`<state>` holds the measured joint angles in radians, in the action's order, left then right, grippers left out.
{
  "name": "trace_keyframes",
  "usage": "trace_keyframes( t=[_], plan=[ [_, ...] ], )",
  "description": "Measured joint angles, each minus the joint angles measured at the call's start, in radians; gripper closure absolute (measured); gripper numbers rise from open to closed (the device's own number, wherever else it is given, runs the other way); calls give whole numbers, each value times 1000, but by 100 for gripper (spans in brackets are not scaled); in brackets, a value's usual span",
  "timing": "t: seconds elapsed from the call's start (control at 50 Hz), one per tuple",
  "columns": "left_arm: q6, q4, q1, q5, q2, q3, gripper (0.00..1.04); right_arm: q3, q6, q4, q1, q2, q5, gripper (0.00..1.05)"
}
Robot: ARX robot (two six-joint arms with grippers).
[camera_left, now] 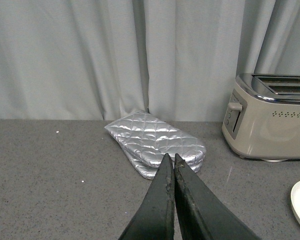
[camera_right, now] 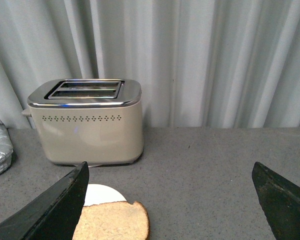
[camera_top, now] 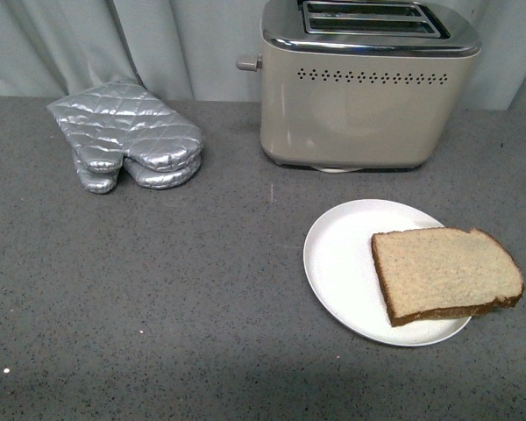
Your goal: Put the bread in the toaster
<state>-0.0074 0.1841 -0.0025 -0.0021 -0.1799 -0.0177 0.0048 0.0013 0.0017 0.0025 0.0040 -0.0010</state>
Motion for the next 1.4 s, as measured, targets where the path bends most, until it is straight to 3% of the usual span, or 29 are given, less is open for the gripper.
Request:
trace_keyframes(
  t=[0.16,0.52,0.66,0.7,0.76,1.0,1.24,1.4],
  plan=[
    [0,-174,0,2,152,0,101,0,0,0,0,0,0,10],
    [-1,-182,0,2,175,0,100,0,0,0,0,0,0,10],
    [0,-182,0,2,175,0,76,0,-8,-3,1,1,9,10],
    [0,-182,0,2,175,0,68,15,-61,-51,10,21,65,10],
    [0,-182,0,2,175,0,56,24,-137,-53,-1,109,74,10],
    [0,-182,0,2,175,0,5,172,-138,323,-144,826,-124,10],
    [2,-182,0,2,176,0,7,414,-79,306,-253,1375,-312,10],
    [2,-182,0,2,176,0,7,565,-86,190,-272,1617,-456,10]
  ],
)
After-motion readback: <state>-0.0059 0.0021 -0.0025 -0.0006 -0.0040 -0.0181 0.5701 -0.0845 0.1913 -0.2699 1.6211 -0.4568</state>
